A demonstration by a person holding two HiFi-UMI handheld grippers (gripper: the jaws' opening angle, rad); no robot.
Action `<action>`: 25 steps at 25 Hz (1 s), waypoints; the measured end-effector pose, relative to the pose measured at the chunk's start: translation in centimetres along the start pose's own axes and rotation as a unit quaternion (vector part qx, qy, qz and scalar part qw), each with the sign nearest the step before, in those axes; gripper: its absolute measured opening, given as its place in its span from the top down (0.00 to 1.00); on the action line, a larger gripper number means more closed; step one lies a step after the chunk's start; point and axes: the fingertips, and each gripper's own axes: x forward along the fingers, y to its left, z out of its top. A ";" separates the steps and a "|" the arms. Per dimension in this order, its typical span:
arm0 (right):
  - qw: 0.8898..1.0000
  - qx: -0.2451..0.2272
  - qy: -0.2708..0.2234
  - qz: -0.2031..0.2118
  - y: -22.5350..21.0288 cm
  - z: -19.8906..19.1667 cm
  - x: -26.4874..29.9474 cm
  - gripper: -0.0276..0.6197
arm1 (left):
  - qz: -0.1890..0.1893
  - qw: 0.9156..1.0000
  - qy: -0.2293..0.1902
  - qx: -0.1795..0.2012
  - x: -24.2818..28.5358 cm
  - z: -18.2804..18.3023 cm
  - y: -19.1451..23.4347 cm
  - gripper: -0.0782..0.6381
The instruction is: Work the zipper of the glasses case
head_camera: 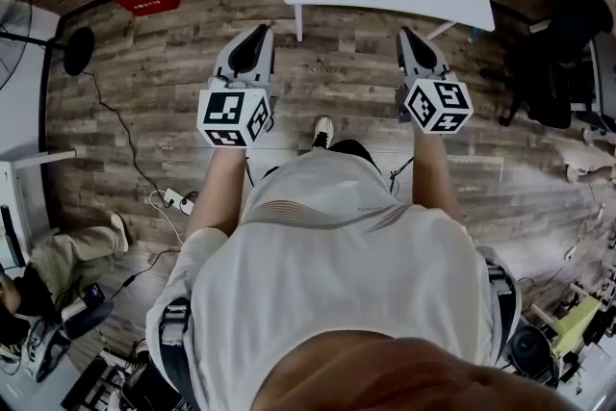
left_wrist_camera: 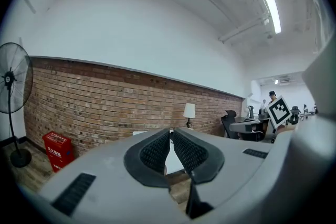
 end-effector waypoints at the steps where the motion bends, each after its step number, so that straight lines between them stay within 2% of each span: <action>1: 1.000 0.004 -0.002 -0.004 -1.4 0.3 0.7 0.88 | -0.003 1.000 0.001 0.003 1.4 0.3 -0.2 0.85; 7: 1.000 0.013 -0.006 -0.014 -8.8 1.6 4.8 0.88 | -0.008 1.000 0.001 0.009 10.2 1.2 -0.9 0.85; 11: 0.999 0.030 -0.001 -0.033 -13.0 1.6 6.6 0.88 | -0.026 0.999 0.013 0.012 15.1 1.1 -1.4 0.85; 18: 0.997 0.041 0.001 -0.064 -16.9 1.7 9.4 0.88 | -0.067 0.997 0.018 0.019 21.8 1.5 -1.3 0.85; 25: 0.991 0.048 0.008 -0.123 -20.3 2.8 14.4 0.88 | -0.122 0.992 0.025 0.009 30.3 1.9 2.0 0.85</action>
